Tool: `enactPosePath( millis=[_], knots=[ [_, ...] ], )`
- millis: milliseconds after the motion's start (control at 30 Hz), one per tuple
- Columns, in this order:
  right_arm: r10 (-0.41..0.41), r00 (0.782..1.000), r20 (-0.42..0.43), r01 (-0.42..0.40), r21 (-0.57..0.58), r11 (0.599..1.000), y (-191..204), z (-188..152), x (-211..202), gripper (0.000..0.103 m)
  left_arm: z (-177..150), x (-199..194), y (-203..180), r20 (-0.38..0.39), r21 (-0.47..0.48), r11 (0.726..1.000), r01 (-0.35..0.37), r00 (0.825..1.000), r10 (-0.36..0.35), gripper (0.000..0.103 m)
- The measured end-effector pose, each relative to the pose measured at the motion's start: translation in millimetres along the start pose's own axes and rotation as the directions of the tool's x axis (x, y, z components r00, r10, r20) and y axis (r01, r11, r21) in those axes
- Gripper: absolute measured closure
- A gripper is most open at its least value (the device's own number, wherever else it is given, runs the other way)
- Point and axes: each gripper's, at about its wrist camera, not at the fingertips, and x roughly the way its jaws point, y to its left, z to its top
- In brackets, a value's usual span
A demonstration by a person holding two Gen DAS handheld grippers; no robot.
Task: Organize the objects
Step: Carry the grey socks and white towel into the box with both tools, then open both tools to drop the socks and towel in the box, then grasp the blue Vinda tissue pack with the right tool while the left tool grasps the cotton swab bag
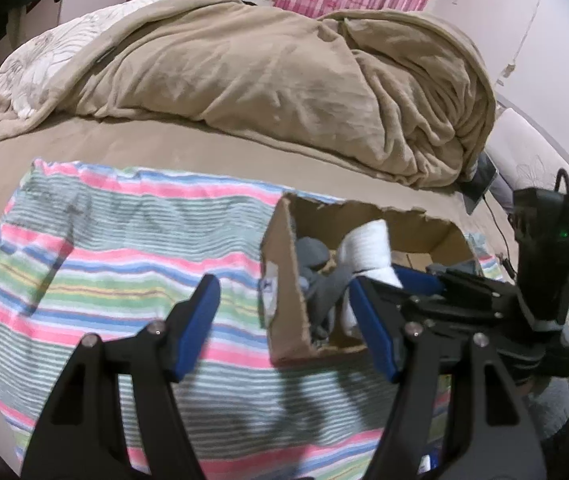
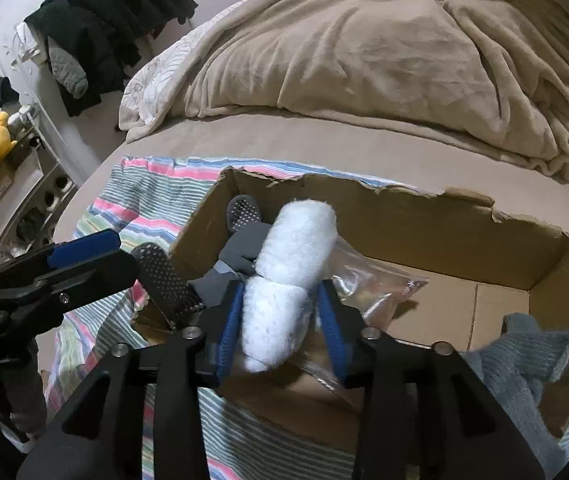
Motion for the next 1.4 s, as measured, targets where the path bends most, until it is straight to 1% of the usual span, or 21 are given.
enactPosePath(
  millis=[67,200,433,500,567,700,733,767,900,967,1033,1400],
  knots=[
    [-0.003,1.0,0.01,0.003,0.008,1.0,-1,1,-6,0.056,-3,-4,3,0.002,-0.006,1.0,-0.002,1.0,0.002,0.034],
    [-0.012,0.999,0.035,0.011,0.023,1.0,-3,2,-23,0.056,-8,-13,3,0.003,-0.008,1.0,-0.005,1.0,0.005,0.034],
    [-0.023,0.997,0.072,0.021,0.029,0.999,3,-4,-57,0.054,-17,-31,-10,0.01,0.013,1.0,0.001,1.0,-0.001,0.034],
    [-0.028,0.996,0.085,0.025,0.031,0.999,5,-9,-70,0.049,-21,-37,-15,0.014,0.02,1.0,0.0,1.0,-0.001,0.034],
    [-0.035,0.995,0.094,0.032,0.033,0.999,5,-13,-81,0.042,-24,-43,-19,0.017,0.026,1.0,-0.002,1.0,0.001,0.034],
    [-0.048,0.993,0.106,0.044,0.039,0.998,5,-28,-103,0.041,-35,-55,-29,0.026,0.035,0.999,0.001,1.0,-0.002,0.03],
    [-0.051,0.993,0.106,0.047,0.042,0.998,4,-32,-107,0.04,-37,-58,-32,0.029,0.037,0.999,0.002,1.0,-0.003,0.026],
    [-0.053,0.993,0.106,0.049,0.046,0.998,3,-37,-112,0.04,-39,-60,-34,0.031,0.038,0.999,0.002,1.0,-0.003,0.025],
    [-0.069,0.993,0.101,0.062,0.065,0.996,0,-57,-127,0.04,-51,-67,-42,0.021,0.043,0.999,0.008,1.0,-0.009,0.025],
    [-0.075,0.993,0.096,0.068,0.072,0.995,-1,-67,-132,0.035,-57,-69,-44,0.014,0.046,0.999,0.008,1.0,-0.009,0.025],
    [-0.078,0.993,0.094,0.071,0.074,0.995,0,-76,-136,0.033,-63,-71,-46,0.007,0.05,0.999,0.008,1.0,-0.009,0.025],
    [-0.09,0.995,0.041,0.087,0.07,0.994,3,-127,-144,0.032,-103,-80,-60,-0.041,0.072,0.997,0.011,0.999,-0.008,0.025]
  ],
)
